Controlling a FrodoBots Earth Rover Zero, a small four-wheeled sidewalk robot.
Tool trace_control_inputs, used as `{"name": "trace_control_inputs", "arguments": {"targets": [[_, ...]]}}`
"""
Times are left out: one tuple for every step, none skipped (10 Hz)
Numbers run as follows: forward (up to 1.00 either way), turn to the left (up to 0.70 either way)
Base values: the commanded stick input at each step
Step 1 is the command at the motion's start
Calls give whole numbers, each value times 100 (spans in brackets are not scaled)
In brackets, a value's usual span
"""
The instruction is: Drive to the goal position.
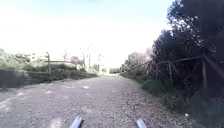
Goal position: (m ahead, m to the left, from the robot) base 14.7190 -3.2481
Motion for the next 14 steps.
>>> {"name": "trace_control_inputs", "arguments": {"targets": [[0, 0], [0, 0], [0, 0], [0, 0], [28, 0], [51, 0], [51, 0], [51, 0], [51, 0], [51, 0], [51, 0], [51, 0], [51, 0], [51, 0]]}}
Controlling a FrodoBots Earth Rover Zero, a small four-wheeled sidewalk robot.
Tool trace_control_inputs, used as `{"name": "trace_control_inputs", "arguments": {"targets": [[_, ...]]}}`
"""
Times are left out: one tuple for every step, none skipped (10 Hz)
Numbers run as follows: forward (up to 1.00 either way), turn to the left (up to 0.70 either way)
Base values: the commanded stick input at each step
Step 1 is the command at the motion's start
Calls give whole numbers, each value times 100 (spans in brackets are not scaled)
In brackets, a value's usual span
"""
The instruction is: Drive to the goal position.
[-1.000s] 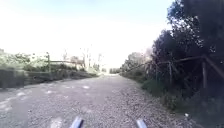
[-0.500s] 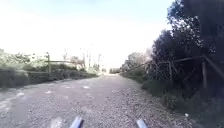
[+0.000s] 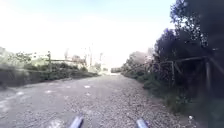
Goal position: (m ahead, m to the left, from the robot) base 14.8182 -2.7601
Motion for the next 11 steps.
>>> {"name": "trace_control_inputs", "arguments": {"targets": [[51, 0], [51, 0], [51, 0], [51, 0], [51, 0], [51, 0], [51, 0], [50, 0], [51, 0], [51, 0], [51, 0]]}}
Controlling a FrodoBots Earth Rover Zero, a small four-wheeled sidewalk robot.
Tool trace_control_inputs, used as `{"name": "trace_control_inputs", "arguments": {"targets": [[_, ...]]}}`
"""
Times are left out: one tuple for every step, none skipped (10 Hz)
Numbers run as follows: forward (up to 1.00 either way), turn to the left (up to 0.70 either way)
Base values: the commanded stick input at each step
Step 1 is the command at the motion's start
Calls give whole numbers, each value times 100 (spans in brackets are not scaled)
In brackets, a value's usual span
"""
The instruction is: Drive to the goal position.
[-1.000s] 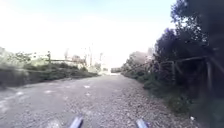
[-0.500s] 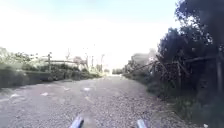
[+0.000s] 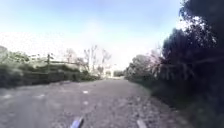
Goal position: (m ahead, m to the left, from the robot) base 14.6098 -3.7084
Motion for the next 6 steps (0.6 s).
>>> {"name": "trace_control_inputs", "arguments": {"targets": [[51, 0], [51, 0], [51, 0], [51, 0], [51, -4], [51, -51]]}}
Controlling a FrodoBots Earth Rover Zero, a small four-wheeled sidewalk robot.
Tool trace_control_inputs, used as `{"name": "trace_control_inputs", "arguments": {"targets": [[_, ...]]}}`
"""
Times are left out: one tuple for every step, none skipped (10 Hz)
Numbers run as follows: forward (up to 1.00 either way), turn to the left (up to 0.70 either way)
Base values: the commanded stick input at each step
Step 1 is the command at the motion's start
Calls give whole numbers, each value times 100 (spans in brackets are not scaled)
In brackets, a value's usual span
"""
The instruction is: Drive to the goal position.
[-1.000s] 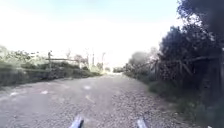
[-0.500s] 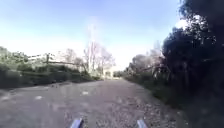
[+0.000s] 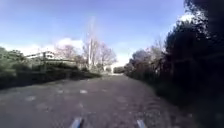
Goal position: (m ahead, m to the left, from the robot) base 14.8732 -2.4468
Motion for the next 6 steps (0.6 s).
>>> {"name": "trace_control_inputs", "arguments": {"targets": [[51, -34], [51, 0], [51, 0], [51, 0], [51, 0], [51, 0]]}}
